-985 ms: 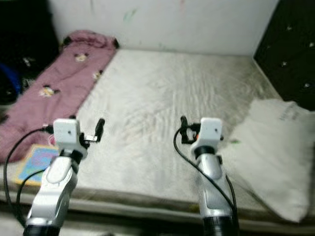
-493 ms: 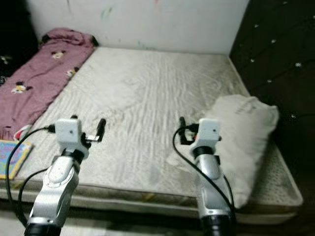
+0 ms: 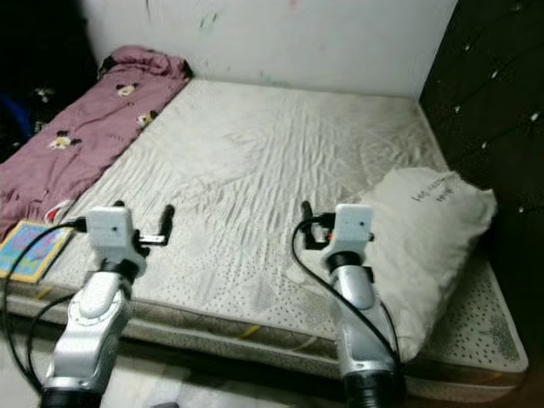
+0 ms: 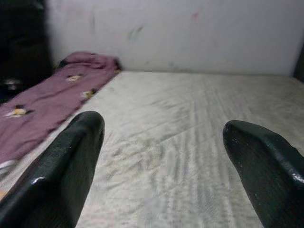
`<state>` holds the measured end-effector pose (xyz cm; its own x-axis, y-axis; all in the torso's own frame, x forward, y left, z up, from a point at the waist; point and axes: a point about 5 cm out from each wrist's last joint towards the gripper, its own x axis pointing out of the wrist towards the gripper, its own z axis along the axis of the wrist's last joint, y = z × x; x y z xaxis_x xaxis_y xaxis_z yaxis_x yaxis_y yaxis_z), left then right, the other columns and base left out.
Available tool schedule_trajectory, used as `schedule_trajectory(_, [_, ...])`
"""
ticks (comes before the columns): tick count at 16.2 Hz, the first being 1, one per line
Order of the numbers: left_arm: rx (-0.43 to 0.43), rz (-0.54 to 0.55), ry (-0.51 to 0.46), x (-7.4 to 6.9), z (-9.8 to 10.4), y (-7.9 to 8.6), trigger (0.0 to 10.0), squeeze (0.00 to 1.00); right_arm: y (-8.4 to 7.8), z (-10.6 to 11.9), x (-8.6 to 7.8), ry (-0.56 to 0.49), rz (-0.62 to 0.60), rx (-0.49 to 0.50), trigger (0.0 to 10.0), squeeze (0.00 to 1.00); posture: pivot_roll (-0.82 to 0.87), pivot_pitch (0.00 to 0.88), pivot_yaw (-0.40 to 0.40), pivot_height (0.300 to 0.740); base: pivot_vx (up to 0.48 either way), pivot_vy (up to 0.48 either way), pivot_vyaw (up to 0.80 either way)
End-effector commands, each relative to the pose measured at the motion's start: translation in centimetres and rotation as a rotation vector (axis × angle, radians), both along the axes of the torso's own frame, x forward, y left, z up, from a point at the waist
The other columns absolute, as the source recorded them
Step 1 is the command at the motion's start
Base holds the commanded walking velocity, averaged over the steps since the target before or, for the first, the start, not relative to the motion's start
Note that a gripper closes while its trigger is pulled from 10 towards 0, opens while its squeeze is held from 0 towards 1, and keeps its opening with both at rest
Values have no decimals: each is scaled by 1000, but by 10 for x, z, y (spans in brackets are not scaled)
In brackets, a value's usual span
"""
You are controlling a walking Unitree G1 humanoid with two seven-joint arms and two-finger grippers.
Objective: Clean up the room
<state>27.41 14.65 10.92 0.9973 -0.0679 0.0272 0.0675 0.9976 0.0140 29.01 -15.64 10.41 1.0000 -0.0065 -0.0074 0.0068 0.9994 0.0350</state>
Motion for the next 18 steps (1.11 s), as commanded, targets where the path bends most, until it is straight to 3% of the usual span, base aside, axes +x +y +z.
schedule_trajectory(1, [9,14,-5,2,2,5,10000,0,4,4,2,-11,15,5,10000,0,-11,0,-5,740,0,-307,0])
schedule_trajectory(11, [6,9,0,3,2,6,10000,0,5,4,3,-9,14,5,10000,0,-11,0,-2,740,0,-363,0])
schedule_trajectory(18, [-38,-7,-13,3,3,5,10000,0,5,2,3,2,10,7,10000,0,-10,0,-1,740,0,0,0])
